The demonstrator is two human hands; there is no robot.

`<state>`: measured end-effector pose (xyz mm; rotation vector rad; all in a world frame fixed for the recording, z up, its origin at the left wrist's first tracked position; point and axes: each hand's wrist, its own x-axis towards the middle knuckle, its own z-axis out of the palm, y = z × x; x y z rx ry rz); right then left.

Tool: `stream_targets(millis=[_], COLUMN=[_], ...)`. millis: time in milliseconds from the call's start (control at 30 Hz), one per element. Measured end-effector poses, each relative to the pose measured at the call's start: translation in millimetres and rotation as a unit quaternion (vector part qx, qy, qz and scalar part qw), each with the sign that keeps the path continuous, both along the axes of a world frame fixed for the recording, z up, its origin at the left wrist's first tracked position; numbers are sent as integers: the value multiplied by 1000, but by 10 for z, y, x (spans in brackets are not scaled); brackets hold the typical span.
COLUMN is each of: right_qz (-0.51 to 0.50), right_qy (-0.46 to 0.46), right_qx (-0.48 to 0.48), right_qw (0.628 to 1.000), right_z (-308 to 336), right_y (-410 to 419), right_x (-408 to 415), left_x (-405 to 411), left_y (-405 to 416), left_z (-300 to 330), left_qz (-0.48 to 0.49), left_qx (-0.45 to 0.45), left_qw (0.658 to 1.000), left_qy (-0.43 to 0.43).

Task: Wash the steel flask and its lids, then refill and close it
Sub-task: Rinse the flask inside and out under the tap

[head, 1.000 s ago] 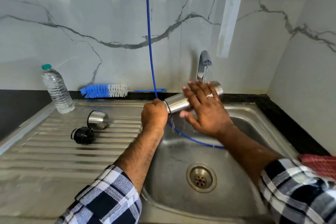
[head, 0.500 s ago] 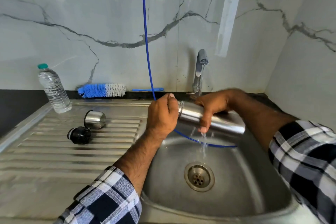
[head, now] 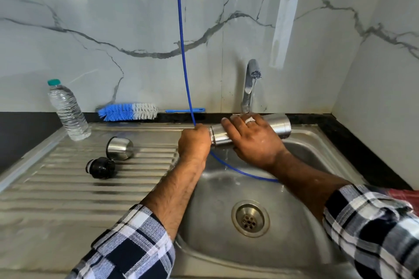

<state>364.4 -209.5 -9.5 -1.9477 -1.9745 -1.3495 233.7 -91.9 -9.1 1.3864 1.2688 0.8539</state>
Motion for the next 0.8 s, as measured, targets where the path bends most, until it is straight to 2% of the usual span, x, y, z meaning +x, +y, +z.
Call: stream_targets(millis=[67, 133, 167, 200, 267, 333, 367, 400, 433, 500, 567, 633, 667, 733, 800], right_qz=[-7, -44, -61, -66, -65, -75, -92, -108, -120, -125, -119, -101, -80, -40, -11], right_qy=[40, 163, 248, 337, 484, 575, 596, 595, 569, 479, 370, 232, 159, 37, 1], right_qx=[-23, -92, -152, -219, -339, -424, -450, -458, -445, -381, -293, -209, -163, -79, -25], right_qw=[999, 981, 955, 913, 804, 695, 659, 652, 682, 781, 873, 944, 970, 995, 1000], right_z=[53, 257, 394, 507, 649, 701, 727, 747, 756, 749, 706, 561, 458, 272, 186], right_y=[-26, 2, 19, 39, 46, 5, -14, -15, -3, 45, 55, 43, 32, 2, -18], right_x=[21, 22, 29, 80, 244, 377, 407, 410, 396, 318, 198, 136, 144, 246, 367], left_x=[-54, -80, -112, -150, -218, -228, -212, -185, -167, -154, -158, -162, -167, -151, -131], left_y=[-44, -16, 6, 22, 65, 92, 76, 68, 60, 96, 160, 213, 229, 241, 217], left_z=[78, 89, 84, 78, 24, -33, -31, -44, -49, -47, -43, -49, -51, -64, -44], left_qz=[-5, 9, 11, 8, -9, -26, -34, -38, -31, 5, 27, 38, 38, 33, 27], left_qx=[79, 197, 260, 325, 428, 477, 486, 488, 477, 417, 276, 134, 80, 8, 10], left_qw=[996, 978, 963, 944, 904, 878, 873, 872, 878, 909, 961, 990, 996, 998, 998], left_qy=[44, 73, 67, 45, 5, -20, -25, -24, -22, -6, 21, 22, 4, -44, -60])
